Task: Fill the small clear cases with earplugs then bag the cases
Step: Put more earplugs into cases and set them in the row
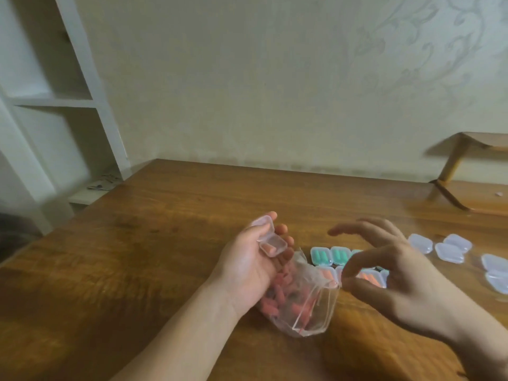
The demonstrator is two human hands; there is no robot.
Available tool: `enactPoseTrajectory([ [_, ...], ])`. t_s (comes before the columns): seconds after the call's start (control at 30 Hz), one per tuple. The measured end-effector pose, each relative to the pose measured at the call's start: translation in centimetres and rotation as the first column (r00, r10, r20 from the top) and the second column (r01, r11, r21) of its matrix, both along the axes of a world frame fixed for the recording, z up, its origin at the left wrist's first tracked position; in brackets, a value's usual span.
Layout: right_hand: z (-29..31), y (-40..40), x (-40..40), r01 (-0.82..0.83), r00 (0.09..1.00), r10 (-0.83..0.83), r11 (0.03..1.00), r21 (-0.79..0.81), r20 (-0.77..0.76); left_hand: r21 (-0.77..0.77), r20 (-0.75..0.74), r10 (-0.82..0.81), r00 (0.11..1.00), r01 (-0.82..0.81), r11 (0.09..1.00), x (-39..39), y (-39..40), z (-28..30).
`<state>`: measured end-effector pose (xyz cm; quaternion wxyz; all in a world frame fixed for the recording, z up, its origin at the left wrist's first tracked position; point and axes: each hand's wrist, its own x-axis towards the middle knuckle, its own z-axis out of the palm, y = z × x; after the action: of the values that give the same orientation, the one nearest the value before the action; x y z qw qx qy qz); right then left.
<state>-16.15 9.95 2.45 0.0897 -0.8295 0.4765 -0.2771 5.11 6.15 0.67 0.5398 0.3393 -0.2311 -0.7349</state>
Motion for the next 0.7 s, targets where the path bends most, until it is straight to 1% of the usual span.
enactPoseTrajectory([
  [0.07, -0.2, 0.1, 0.1, -0.118, 0.985, 0.138, 0.977, 0.179, -0.103, 0.022, -0.012, 0.013, 1.0, -0.012, 1.0, 0.0, -0.1, 0.1],
  [0.1, -0.4, 0.1, 0.5, -0.123, 0.973, 0.165, 0.961, 0.247, -0.159, 0.029, 0.001, 0.017, 1.0, -0.017, 0.999, 0.0, -0.2, 0.1],
  [0.13, -0.8, 0.1, 1.0, -0.09, 0.961, 0.156, 0.957, 0.277, -0.227, 0.034, 0.015, 0.021, 1.0, -0.021, 0.999, 0.0, -0.3, 0.0],
  [0.2, -1.5, -0.1, 2.4, 0.02, 0.938, 0.069, 0.968, 0.251, -0.339, 0.037, 0.046, 0.028, 0.999, -0.029, 0.999, -0.1, -0.3, -0.2],
  [0.23, -2.0, -0.2, 3.3, 0.073, 0.934, 0.006, 0.976, 0.207, -0.358, 0.038, 0.061, 0.03, 0.998, -0.033, 0.999, -0.2, -0.3, -0.3],
  [0.27, -2.5, -0.3, 4.0, 0.109, 0.937, -0.055, 0.984, 0.14, -0.345, 0.043, 0.074, 0.036, 0.997, -0.04, 0.998, -0.3, -0.3, -0.3],
  [0.3, -3.0, -0.5, 4.6, 0.125, 0.945, -0.107, 0.991, 0.04, -0.309, 0.05, 0.085, 0.044, 0.995, -0.048, 0.998, -0.3, -0.2, -0.4],
  [0.33, -3.4, -0.7, 5.0, 0.135, 0.952, -0.138, 0.99, -0.03, -0.274, 0.059, 0.093, 0.05, 0.994, -0.056, 0.997, -0.4, -0.2, -0.4],
  [0.4, -4.1, -1.0, 5.3, 0.152, 0.947, -0.176, 0.982, -0.11, -0.268, 0.078, 0.089, 0.06, 0.994, -0.067, 0.995, -0.4, -0.1, -0.4],
  [0.47, -4.5, -1.3, 5.6, 0.155, 0.942, -0.174, 0.984, -0.087, -0.288, 0.094, 0.088, 0.066, 0.994, -0.074, 0.993, -0.5, 0.0, -0.2],
  [0.53, -4.3, -1.2, 5.9, 0.143, 0.953, -0.147, 0.989, -0.036, -0.263, 0.095, 0.103, 0.071, 0.992, -0.08, 0.992, -0.4, 0.0, -0.1],
  [0.63, -3.6, -1.0, 5.3, 0.102, 0.966, -0.112, 0.993, -0.057, -0.232, 0.09, 0.114, 0.06, 0.992, -0.07, 0.993, -0.3, 0.1, 0.0],
  [0.7, -2.5, -0.6, 4.1, 0.081, 0.983, -0.085, 0.996, -0.027, -0.161, 0.089, 0.109, 0.049, 0.993, -0.059, 0.994, -0.2, 0.2, 0.1],
])
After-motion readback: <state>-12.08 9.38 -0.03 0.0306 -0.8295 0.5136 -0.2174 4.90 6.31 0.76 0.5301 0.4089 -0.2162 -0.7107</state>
